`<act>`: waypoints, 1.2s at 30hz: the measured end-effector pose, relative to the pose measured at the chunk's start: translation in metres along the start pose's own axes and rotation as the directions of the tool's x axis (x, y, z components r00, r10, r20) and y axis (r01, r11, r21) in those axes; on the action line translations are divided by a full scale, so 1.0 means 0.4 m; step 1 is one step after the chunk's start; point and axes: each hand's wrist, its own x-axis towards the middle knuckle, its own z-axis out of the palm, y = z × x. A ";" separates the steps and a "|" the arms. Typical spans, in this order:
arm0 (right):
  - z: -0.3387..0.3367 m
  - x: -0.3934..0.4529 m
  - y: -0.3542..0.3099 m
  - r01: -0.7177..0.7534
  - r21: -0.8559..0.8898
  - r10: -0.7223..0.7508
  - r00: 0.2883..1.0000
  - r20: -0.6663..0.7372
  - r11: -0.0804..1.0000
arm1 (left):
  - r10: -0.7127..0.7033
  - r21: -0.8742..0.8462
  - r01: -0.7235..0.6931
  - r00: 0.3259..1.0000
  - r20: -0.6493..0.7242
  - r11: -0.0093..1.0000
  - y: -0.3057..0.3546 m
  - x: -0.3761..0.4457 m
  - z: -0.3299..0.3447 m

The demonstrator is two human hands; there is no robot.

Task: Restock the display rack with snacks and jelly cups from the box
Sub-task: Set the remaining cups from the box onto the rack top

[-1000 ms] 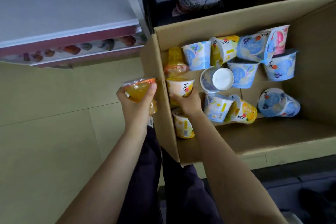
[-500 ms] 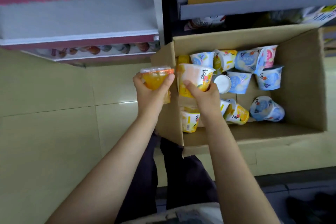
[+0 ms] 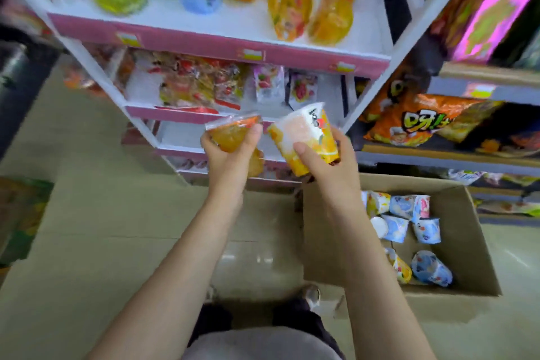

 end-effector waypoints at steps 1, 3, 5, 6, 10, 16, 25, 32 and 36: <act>0.049 -0.015 -0.029 0.024 0.035 -0.024 1.000 0.006 0.999 | 0.013 -0.033 -0.013 1.000 0.000 0.999 0.044 0.017 -0.049; 0.137 -0.051 -0.097 0.073 0.061 -0.075 0.997 0.026 0.995 | 0.063 -0.067 -0.063 0.998 -0.002 0.996 0.135 0.043 -0.141; 0.209 -0.083 -0.163 0.130 0.049 -0.134 0.988 0.073 0.990 | 0.091 -0.093 -0.090 0.996 0.013 0.992 0.219 0.063 -0.207; 0.238 -0.093 -0.193 0.161 0.046 -0.165 0.982 0.089 0.986 | 0.095 -0.118 -0.089 0.995 0.044 0.989 0.260 0.069 -0.230; 0.318 -0.115 -0.315 0.287 0.050 -0.290 0.953 0.086 0.957 | 0.111 -0.274 -0.060 0.978 0.175 0.960 0.392 0.070 -0.268; 0.389 -0.053 -0.439 0.445 -0.036 -0.431 0.881 0.194 0.895 | 0.248 -0.378 -0.158 0.947 0.202 0.912 0.544 0.119 -0.252; 0.367 0.258 -0.532 0.524 -0.113 -0.512 0.851 0.120 0.844 | 0.303 -0.113 -0.285 0.930 0.206 0.952 0.637 0.345 -0.104; 0.372 0.591 -0.617 0.543 -0.301 -0.537 0.836 0.111 0.784 | 0.362 0.101 -0.368 0.929 0.073 0.924 0.658 0.553 0.020; 0.419 0.706 -0.609 0.493 -0.446 -0.465 0.867 0.179 0.747 | 0.377 0.167 -0.381 0.925 0.056 0.909 0.670 0.624 0.056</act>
